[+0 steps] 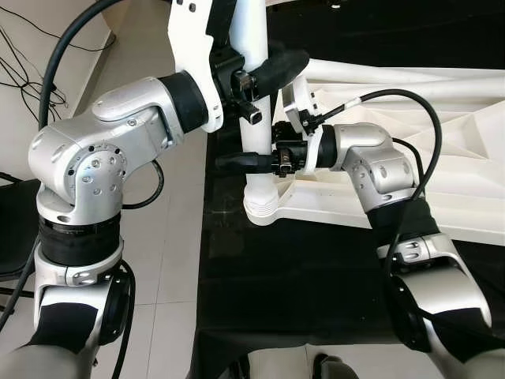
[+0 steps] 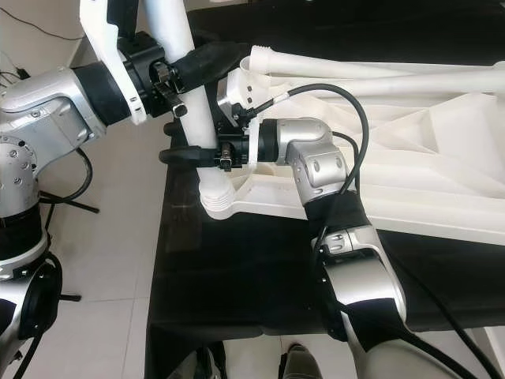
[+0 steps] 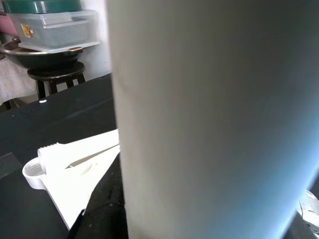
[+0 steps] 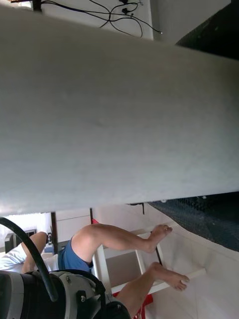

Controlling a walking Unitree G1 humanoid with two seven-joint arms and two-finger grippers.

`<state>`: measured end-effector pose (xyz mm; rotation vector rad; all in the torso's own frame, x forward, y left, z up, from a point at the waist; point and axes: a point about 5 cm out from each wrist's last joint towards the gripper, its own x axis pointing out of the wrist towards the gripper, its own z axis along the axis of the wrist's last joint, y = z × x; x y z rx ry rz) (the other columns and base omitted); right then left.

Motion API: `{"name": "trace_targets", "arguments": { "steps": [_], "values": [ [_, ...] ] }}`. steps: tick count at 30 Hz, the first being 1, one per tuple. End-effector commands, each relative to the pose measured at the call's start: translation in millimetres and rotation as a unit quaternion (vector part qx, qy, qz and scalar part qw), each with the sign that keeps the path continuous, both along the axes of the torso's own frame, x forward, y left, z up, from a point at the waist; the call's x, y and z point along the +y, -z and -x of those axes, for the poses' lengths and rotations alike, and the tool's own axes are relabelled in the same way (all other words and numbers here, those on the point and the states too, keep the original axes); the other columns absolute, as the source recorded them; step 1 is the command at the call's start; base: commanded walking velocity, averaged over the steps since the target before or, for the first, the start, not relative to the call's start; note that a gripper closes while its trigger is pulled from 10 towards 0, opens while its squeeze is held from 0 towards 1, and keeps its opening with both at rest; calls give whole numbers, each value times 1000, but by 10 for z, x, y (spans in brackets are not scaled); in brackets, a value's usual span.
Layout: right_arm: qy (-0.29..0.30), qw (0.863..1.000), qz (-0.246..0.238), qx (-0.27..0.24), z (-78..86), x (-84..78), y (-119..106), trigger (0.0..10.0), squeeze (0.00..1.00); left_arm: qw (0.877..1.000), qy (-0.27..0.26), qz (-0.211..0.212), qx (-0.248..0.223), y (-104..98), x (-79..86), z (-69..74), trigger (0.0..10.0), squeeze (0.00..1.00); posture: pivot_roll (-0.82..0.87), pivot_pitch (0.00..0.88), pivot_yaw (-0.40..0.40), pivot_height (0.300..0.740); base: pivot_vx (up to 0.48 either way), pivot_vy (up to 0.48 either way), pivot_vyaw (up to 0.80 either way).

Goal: Building children table

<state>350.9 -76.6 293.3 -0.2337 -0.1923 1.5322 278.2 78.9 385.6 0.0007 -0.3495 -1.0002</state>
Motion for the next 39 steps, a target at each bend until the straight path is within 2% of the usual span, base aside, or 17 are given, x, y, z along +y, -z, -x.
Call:
{"name": "trace_targets", "arguments": {
  "steps": [1,2,8,9,11,12,13,14,15,16,17,18,21,28,37,38,39],
  "values": [
    [-75,997,4,9,103,305,103,0,0,999,45,-6,-7,-17,-159,85,3333,204,-6,259,132,740,0,0,0],
    [-70,998,1,9,100,298,109,0,0,999,42,-10,-10,-26,-165,82,10000,1000,-4,257,137,740,0,0,0],
    [-20,1000,-8,8,63,277,137,0,0,1000,26,-10,-9,-41,-156,58,10000,1000,0,250,149,740,0,0,0],
    [-6,1000,-12,8,59,270,149,0,0,1000,24,-7,-11,-52,-155,51,10000,0,1,247,149,740,0,0,0],
    [70,997,-4,17,62,238,251,0,0,1000,23,-4,-14,-85,-136,29,10000,0,8,249,137,740,0,0,0],
    [70,997,-4,17,62,238,251,0,0,1000,23,-4,-14,-85,-136,29,10000,0,8,249,137,740,0,0,0],
    [182,983,1,37,16,224,400,0,0,1000,21,-3,-13,-90,-112,16,10000,0,13,254,124,740,0,0,0],
    [355,931,-6,87,51,122,711,0,0,1000,18,-4,-11,-92,-92,8,10000,0,24,249,114,740,0,0,0],
    [355,931,-6,87,51,122,711,0,0,1000,18,-4,-11,-92,-92,8,10000,0,24,249,114,740,0,0,0],
    [442,891,5,105,187,33,974,0,0,1000,17,-6,-9,-90,-80,5,10000,0,24,249,114,740,0,0,0],
    [502,858,9,106,304,-36,1118,0,0,1000,15,-8,-7,-83,-61,-4,10000,0,35,266,128,740,0,0,0],
    [520,848,8,101,377,-58,1174,0,0,1000,14,-9,-6,-78,-50,-9,10000,0,35,266,128,740,0,0,0],
    [518,851,9,82,379,-37,1150,0,0,1000,14,-11,-5,-62,-41,-11,10000,0,20,250,130,740,0,0,0],
    [521,851,-2,68,227,-3,991,0,0,1000,16,-11,-6,-7,-22,-9,10000,0,15,245,119,740,0,0,0],
    [556,828,-12,68,279,-4,920,0,0,1000,20,-20,0,36,-64,-9,10000,0,12,248,123,740,0,0,0],
    [560,826,-13,68,292,2,913,0,0,1000,25,-19,-2,35,-82,-3,0,0,11,249,123,740,0,0,0],
    [560,826,-13,68,292,2,913,0,0,1000,25,-19,-2,35,-82,-3,0,0,11,249,123,740,0,0,0]
  ]
}}
